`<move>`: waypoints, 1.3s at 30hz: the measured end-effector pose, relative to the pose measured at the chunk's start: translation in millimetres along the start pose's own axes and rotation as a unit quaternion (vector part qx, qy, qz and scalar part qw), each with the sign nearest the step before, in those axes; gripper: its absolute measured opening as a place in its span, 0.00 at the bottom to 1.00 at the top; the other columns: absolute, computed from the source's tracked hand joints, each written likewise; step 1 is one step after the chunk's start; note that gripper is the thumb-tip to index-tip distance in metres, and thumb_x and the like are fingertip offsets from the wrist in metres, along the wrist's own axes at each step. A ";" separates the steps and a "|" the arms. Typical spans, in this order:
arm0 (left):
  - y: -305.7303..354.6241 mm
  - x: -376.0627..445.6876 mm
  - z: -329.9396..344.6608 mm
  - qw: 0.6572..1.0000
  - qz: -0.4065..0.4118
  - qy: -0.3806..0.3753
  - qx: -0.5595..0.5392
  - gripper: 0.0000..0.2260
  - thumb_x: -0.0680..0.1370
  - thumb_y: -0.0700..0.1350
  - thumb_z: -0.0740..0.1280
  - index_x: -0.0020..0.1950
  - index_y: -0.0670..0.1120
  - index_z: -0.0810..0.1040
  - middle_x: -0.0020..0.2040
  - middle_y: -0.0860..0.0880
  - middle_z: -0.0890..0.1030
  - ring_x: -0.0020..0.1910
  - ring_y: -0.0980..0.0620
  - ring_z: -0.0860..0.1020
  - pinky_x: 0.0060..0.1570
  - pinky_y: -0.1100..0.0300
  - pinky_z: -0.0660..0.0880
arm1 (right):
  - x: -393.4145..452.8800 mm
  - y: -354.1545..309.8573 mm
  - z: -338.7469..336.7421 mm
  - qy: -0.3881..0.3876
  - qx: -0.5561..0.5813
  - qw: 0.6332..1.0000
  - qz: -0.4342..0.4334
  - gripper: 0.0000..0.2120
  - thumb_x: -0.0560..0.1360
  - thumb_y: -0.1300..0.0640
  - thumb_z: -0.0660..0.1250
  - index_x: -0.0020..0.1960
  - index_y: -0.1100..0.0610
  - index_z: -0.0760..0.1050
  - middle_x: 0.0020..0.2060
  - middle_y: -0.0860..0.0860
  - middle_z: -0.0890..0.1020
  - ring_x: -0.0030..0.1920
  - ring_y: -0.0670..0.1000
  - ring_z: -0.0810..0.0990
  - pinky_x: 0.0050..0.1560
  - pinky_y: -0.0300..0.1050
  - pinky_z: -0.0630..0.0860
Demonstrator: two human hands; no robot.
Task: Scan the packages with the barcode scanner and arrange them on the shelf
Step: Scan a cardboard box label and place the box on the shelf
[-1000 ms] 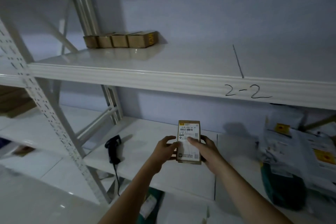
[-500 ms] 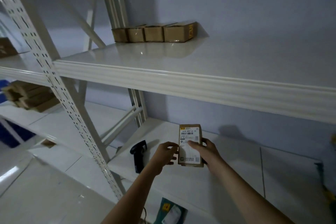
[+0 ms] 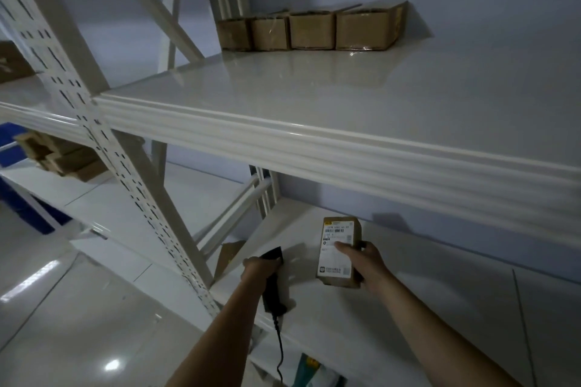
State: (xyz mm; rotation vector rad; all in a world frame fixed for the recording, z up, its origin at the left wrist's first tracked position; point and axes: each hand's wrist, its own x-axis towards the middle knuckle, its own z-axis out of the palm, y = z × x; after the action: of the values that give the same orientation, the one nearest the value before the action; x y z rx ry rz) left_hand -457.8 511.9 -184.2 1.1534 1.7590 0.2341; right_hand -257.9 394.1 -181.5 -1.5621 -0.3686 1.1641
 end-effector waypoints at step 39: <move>35.7 -74.5 -39.3 0.892 0.320 -0.314 -0.062 0.10 0.73 0.48 0.70 0.40 0.41 0.78 0.26 0.49 0.74 0.22 0.52 0.69 0.24 0.61 0.67 | -107.0 19.5 44.0 0.328 0.018 0.937 -0.121 0.19 0.70 0.53 0.78 0.58 0.53 0.76 0.53 0.51 0.84 0.52 0.54 0.84 0.57 0.57 0.81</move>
State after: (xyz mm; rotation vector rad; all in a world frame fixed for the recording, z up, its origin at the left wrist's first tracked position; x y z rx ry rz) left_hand -463.2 485.4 -96.8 1.4809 0.7547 0.3139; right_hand -350.5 332.7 -143.8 -1.7137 -0.0841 0.4136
